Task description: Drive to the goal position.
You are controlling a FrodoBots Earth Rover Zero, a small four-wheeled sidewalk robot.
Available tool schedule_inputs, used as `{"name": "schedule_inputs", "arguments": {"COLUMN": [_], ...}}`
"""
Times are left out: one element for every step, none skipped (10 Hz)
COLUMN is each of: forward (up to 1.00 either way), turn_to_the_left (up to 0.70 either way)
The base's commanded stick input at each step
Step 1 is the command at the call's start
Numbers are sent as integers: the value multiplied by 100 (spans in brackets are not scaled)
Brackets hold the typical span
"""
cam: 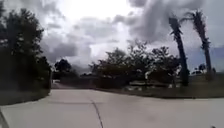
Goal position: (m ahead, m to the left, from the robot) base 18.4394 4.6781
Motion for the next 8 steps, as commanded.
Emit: {"name": "schedule_inputs", "arguments": {"forward": [85,85,85,85,85,85,85,85], "turn_to_the_left": [5,22,34,34,7,0,0,0]}}
